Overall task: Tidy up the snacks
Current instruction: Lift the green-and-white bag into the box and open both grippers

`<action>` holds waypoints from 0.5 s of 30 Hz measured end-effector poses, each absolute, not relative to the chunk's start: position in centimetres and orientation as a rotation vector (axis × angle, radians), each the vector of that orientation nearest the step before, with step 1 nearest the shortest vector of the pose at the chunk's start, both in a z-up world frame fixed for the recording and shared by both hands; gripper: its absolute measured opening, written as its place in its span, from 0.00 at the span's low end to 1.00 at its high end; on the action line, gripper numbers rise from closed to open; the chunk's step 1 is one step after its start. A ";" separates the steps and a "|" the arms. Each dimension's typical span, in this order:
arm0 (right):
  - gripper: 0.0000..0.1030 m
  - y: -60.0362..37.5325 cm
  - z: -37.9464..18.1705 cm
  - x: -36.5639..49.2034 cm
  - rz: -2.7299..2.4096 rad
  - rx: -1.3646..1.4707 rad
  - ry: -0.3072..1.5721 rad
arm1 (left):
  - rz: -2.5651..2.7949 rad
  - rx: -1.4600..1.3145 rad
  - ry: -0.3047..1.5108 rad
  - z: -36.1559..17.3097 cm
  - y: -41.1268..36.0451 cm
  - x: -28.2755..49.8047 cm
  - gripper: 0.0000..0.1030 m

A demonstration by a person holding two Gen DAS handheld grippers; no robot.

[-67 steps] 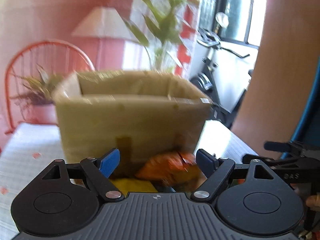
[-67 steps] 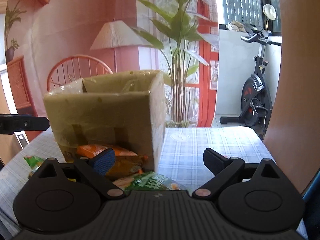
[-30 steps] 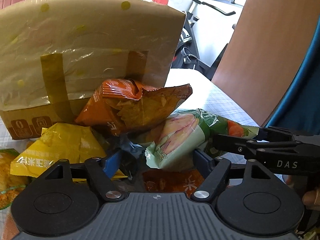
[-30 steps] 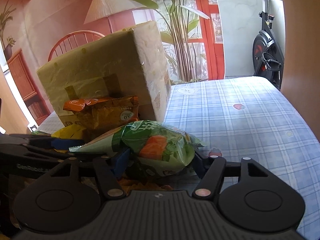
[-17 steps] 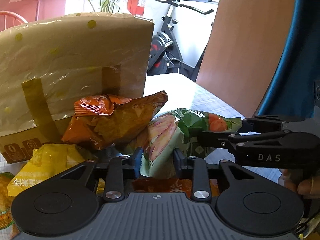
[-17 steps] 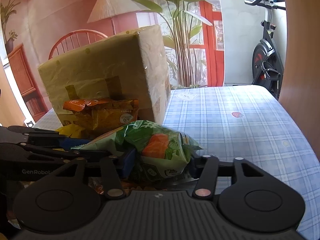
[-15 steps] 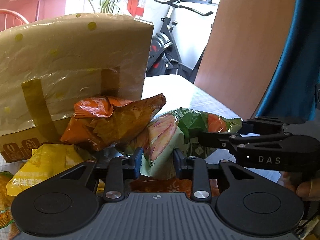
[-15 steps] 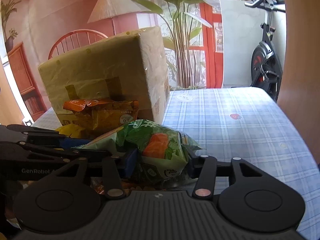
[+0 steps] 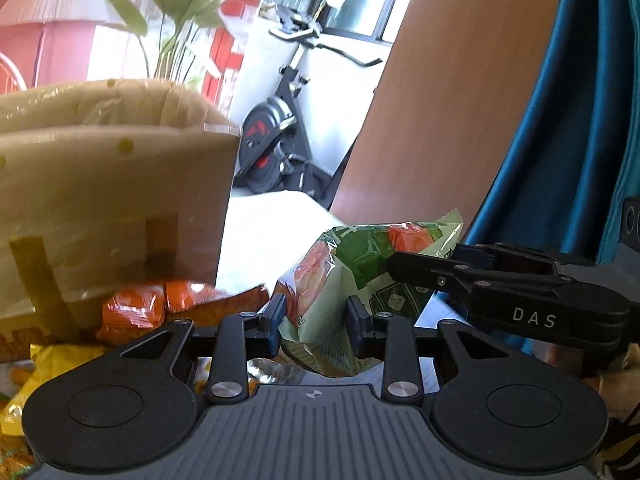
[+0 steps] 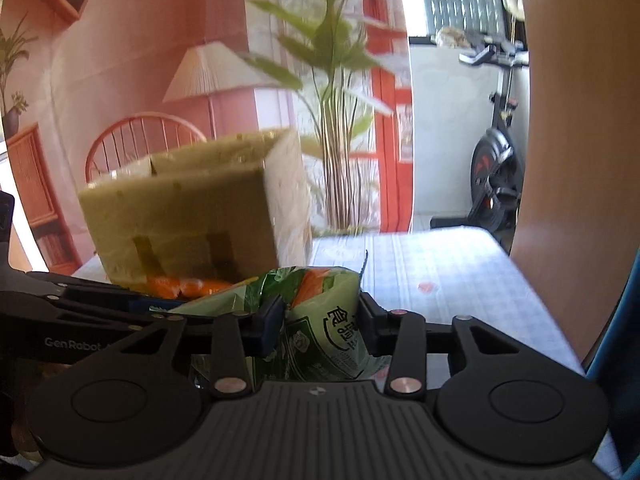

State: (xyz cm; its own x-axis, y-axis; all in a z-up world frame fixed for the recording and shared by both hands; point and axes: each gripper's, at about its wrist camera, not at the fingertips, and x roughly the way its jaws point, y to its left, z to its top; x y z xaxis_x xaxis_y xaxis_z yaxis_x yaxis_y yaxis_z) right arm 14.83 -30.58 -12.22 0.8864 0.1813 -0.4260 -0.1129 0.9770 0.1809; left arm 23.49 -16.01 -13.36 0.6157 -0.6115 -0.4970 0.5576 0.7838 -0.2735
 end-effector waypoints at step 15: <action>0.37 -27.0 -4.0 15.7 0.282 0.121 0.246 | -0.599 -0.185 0.401 -4.9 -11.1 23.9 0.33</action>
